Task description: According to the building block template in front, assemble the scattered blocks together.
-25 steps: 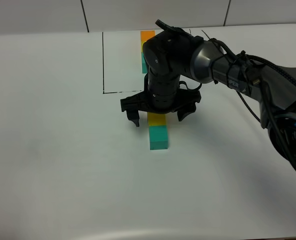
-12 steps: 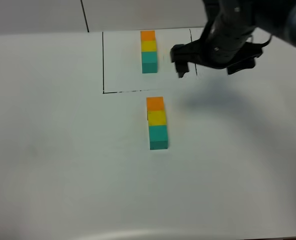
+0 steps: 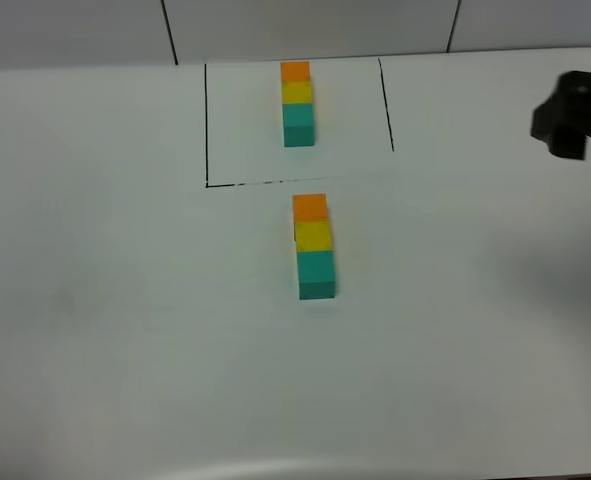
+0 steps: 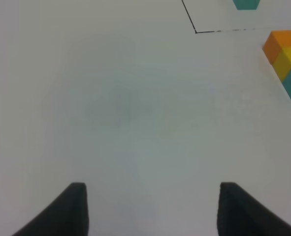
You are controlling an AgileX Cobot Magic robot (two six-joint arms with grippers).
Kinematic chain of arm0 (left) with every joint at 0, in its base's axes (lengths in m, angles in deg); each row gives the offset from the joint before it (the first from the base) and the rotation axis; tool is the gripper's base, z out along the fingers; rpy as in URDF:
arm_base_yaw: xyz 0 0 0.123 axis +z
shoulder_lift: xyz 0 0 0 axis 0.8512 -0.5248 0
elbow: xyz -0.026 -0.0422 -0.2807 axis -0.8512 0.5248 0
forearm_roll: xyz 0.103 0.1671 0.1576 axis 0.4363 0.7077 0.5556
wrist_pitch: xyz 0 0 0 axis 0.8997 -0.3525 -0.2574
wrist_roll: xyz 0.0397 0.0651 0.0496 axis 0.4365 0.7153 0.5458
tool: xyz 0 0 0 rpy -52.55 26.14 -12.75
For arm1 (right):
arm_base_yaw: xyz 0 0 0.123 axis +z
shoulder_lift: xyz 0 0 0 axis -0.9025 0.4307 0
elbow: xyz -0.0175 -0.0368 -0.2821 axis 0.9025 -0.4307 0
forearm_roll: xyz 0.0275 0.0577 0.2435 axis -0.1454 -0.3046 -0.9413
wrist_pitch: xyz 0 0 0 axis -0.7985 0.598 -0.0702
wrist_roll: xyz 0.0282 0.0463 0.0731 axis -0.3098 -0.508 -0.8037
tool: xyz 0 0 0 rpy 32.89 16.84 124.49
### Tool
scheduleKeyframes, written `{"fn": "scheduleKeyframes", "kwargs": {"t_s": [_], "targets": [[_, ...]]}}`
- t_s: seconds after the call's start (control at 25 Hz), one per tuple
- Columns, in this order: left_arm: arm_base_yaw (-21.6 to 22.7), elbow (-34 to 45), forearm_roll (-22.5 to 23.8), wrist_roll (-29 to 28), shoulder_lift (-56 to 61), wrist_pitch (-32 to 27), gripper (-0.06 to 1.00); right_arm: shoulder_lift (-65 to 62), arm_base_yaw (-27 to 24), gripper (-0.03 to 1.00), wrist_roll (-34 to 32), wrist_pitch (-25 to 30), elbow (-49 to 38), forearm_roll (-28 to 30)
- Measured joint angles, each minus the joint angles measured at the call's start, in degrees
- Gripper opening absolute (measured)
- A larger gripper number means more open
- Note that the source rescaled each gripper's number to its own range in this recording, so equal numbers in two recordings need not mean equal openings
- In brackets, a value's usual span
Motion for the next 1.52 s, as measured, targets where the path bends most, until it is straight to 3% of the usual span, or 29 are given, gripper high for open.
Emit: {"fn": "scheduleKeyframes", "kwargs": {"t_s": [0.36,0.88,1.12,1.52], "targets": [[0.0,0.0,0.0,0.0,0.0,0.0,0.25,-28.8,0.0,0.93,0.0,10.3,-8.1,3.7],[0.0,0.0,0.0,0.0,0.0,0.0,0.25,-57.6,0.0,0.93,3.6,21.9,-18.9,4.4],[0.0,0.0,0.0,0.0,0.0,0.0,0.25,-62.4,0.0,0.92,7.6,23.0,-22.8,3.6],[0.0,0.0,0.0,0.0,0.0,0.0,0.25,-62.6,0.0,0.84,8.4,21.2,-26.9,2.6]]}}
